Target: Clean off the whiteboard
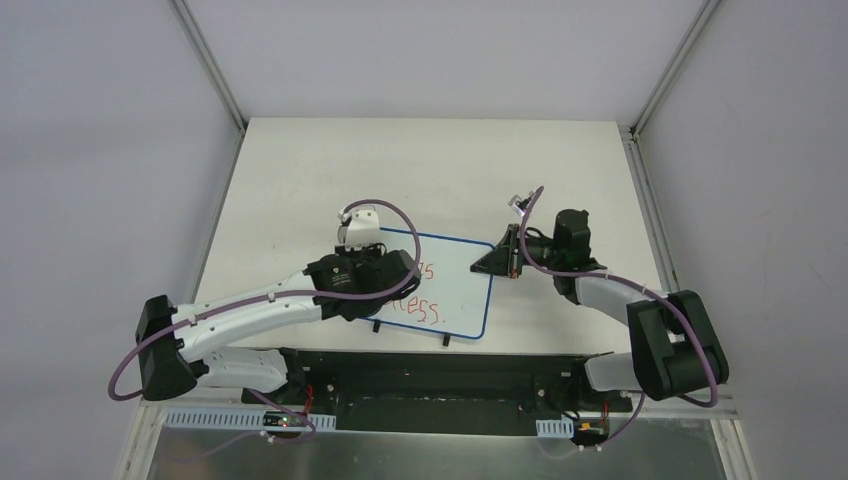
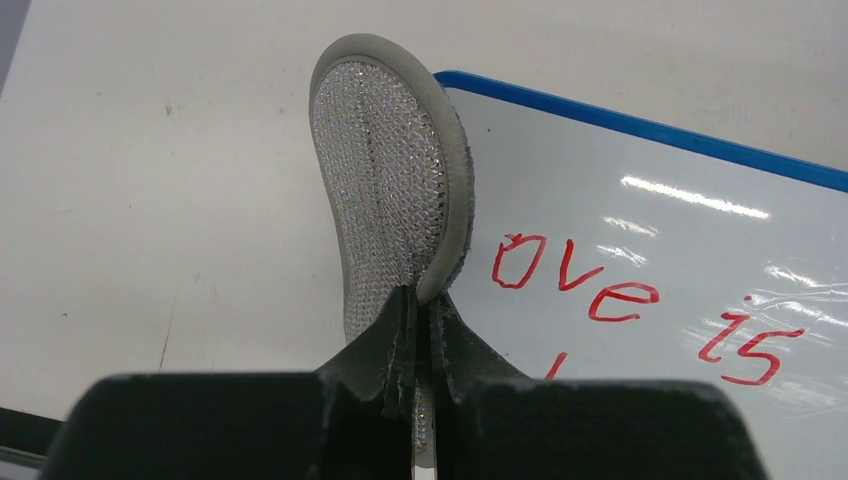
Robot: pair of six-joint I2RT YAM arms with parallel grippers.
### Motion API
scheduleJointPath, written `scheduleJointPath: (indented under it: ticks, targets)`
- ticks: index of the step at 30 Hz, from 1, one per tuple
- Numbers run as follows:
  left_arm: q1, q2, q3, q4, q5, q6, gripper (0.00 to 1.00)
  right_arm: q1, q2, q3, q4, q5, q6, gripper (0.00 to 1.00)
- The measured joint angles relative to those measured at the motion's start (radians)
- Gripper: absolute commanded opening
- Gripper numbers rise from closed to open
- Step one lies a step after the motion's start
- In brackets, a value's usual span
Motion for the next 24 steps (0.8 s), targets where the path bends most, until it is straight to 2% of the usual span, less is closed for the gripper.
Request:
scheduleJointPath:
  ticks: [7,14,19,24]
  targets:
    - [0.0,0.145,0.072,0.017,-0.012,-0.002,0.0,0.009,-0.033,-0.024,0.003,0.016,-0.005,0.0]
    - [-0.011,0.37,0.212,0.085,0.071,0.076,0.0,0.018,-0.053,-0.034,0.0,0.035,-0.005,0.0]
    - [-0.076,0.473,0.348,0.081,0.122,0.13,0.0,0.019,-0.053,-0.034,-0.002,0.039,-0.004,0.0]
    - [-0.126,0.51,0.379,0.126,0.18,0.137,0.0,0.019,-0.053,-0.038,0.0,0.042,-0.005,0.0]
